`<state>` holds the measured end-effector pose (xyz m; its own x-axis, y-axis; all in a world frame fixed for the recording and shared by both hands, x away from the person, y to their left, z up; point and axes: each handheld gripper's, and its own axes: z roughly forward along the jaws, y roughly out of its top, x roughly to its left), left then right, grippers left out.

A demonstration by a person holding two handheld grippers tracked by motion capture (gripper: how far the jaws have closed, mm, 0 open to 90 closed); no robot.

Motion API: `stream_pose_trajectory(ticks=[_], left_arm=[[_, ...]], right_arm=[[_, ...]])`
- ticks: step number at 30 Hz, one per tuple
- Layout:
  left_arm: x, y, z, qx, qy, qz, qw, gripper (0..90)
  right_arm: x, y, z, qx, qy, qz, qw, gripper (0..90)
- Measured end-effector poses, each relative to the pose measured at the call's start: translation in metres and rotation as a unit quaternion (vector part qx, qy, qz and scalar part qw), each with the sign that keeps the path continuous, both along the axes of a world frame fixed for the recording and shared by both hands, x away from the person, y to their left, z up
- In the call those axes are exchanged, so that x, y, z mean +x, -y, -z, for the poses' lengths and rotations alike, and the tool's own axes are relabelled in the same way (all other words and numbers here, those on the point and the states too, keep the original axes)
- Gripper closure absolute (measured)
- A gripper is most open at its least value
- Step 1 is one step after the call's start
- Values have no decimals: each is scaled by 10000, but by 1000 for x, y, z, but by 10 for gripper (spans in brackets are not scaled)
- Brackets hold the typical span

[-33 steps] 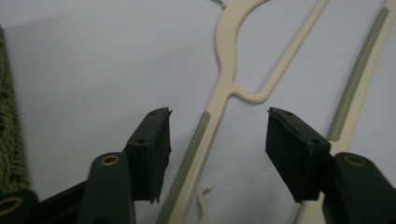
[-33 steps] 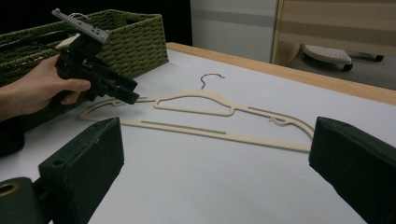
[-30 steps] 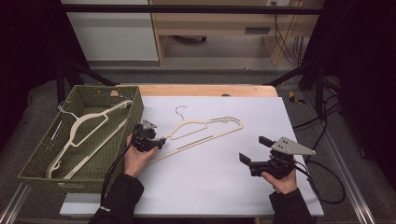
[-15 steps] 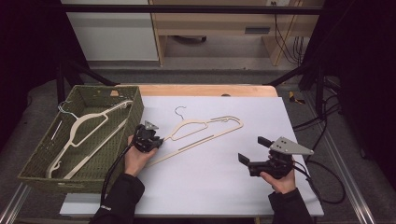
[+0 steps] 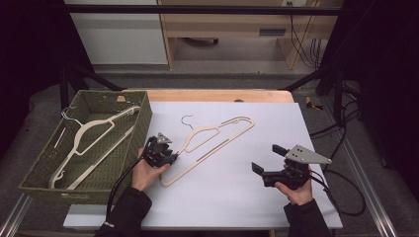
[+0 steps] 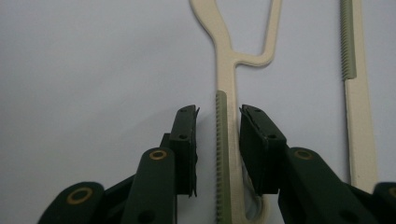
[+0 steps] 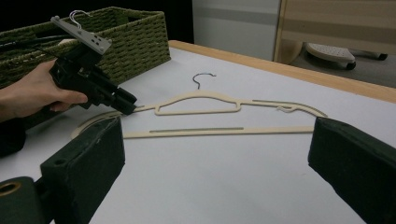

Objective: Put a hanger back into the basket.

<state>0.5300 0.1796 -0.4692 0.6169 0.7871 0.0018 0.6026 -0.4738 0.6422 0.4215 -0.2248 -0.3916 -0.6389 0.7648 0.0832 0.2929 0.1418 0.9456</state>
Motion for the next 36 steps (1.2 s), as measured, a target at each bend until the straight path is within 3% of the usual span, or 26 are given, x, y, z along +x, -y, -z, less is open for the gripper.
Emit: stream_pose_trajectory(ticks=[2, 6, 9, 13, 16, 20, 25, 30, 33, 36], left_arm=[[-1, 3, 0, 74, 31, -53, 10000, 669], [2, 3, -1, 3, -119, -72, 9999, 701], [1, 5, -3, 77, -161, -19, 9998, 784], [2, 8, -5, 213, -240, -38, 9995, 791], [0, 16, -6, 505, -145, -72, 9986, 792], [-3, 15, -6, 410, -88, -77, 9991, 794], [-21, 16, -15, 334, 341, -89, 9988, 795], [-37, 17, -32, 399, 782, -60, 9961, 795], [-45, 17, -41, 353, 950, -54, 9948, 795], [-49, 15, -46, 309, 989, -64, 9946, 795]], right_arm=[[0, -1, 0, 3, -10, -4, 10000, 44], [1, -2, -1, -3, 1, -38, 10000, 45], [2, -4, -2, -1, -6, -46, 10000, 45], [6, -9, -2, -6, -21, -91, 10000, 45], [10, -14, -2, -26, -55, -127, 9999, 46], [19, -27, -2, -68, -78, -204, 9997, 52], [35, -47, 2, -179, -160, -331, 9992, 59], [54, -71, 7, -168, -285, -413, 9986, 74], [65, -86, 9, -180, -311, -466, 9983, 85], [75, -101, 10, -166, -377, -489, 9980, 93]])
